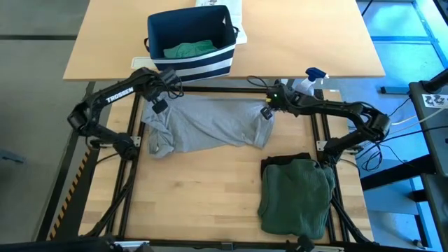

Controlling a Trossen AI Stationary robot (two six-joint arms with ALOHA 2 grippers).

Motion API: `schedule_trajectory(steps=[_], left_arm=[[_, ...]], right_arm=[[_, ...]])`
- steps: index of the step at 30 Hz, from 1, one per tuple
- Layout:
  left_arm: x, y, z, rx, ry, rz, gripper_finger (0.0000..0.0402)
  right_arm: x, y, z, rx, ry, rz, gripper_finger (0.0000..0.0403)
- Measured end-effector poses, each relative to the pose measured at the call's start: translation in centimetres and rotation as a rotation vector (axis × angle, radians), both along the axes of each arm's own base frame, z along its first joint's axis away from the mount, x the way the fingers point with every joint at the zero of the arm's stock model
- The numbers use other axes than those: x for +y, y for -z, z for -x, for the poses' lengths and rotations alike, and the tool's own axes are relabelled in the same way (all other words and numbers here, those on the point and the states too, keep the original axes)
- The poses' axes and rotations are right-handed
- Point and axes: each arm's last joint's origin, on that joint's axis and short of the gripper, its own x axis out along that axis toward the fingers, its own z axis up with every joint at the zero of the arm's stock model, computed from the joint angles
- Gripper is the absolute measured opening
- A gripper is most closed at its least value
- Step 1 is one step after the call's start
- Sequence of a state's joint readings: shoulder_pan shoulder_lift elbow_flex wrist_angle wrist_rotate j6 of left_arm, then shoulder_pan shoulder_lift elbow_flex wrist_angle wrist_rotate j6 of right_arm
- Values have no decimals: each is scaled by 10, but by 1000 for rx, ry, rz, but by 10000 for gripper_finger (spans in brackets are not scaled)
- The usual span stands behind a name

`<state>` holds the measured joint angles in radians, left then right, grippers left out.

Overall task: Fold Laundry from Bin
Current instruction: Fold the gray shirt

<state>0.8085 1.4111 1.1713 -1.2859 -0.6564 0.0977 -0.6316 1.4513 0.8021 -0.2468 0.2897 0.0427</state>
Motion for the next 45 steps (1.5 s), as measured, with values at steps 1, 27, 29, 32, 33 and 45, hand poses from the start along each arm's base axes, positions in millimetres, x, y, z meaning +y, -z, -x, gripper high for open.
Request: schedule_trajectory(steps=[1, 27, 29, 32, 33, 45], left_arm=[[3, 2, 0, 2, 14, 22, 15], [24, -35, -11, -3, 224, -102, 228], [25, -40, -12, -31, 243, -99, 236], [26, -42, -12, -54, 273, -75, 248], [26, -42, -12, -53, 272, -75, 251], [34, -29, -20, -44, 304, -6, 257]], right_arm=[[-1, 0, 1, 4, 8, -4, 7], [10, -41, 19, -75, -12, 108, 197], [12, -46, 22, -82, -12, 114, 198], [14, -50, 25, -90, -13, 121, 198], [15, -50, 26, -86, -14, 118, 198], [24, -53, 15, -142, -88, 122, 198]])
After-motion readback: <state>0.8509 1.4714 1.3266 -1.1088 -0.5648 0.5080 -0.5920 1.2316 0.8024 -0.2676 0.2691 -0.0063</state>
